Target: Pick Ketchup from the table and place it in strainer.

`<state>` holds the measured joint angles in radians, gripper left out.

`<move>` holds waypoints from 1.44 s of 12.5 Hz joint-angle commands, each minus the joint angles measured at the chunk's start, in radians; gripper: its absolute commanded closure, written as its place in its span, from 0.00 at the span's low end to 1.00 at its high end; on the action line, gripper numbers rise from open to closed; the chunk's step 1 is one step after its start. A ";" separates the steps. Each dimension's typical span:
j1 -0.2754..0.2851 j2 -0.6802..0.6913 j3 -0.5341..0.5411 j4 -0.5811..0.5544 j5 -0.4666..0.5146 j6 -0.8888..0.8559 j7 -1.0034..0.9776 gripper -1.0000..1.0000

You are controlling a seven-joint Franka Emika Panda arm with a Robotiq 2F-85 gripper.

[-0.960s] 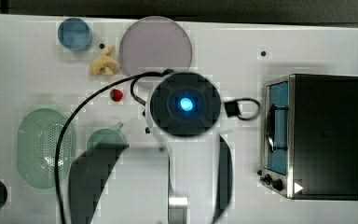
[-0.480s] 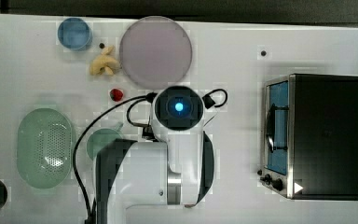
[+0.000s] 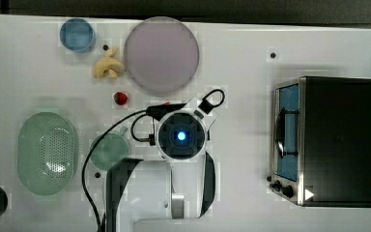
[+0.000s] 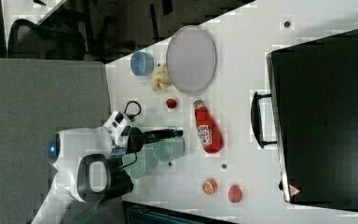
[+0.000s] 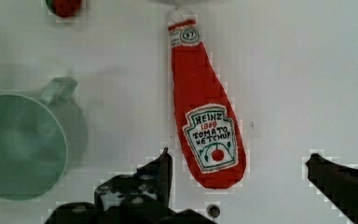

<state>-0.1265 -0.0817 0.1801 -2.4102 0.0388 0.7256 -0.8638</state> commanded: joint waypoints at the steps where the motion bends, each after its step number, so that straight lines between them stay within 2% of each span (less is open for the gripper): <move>1: 0.001 0.112 -0.007 -0.033 0.008 0.078 -0.066 0.00; 7: 0.002 0.327 -0.006 -0.033 -0.029 0.317 -0.071 0.00; 12: 0.002 0.422 -0.011 -0.037 -0.029 0.414 -0.072 0.00; 13: 0.002 0.428 -0.013 -0.041 -0.029 0.421 -0.072 0.04; 15: 0.002 0.429 -0.013 -0.049 -0.029 0.422 -0.071 0.28; 16: 0.002 0.422 -0.012 -0.048 -0.029 0.421 -0.071 0.36; 18: 0.002 0.387 -0.004 -0.048 -0.029 0.408 -0.071 0.36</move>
<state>-0.1276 0.3491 0.1737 -2.4668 0.0084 1.1436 -0.9019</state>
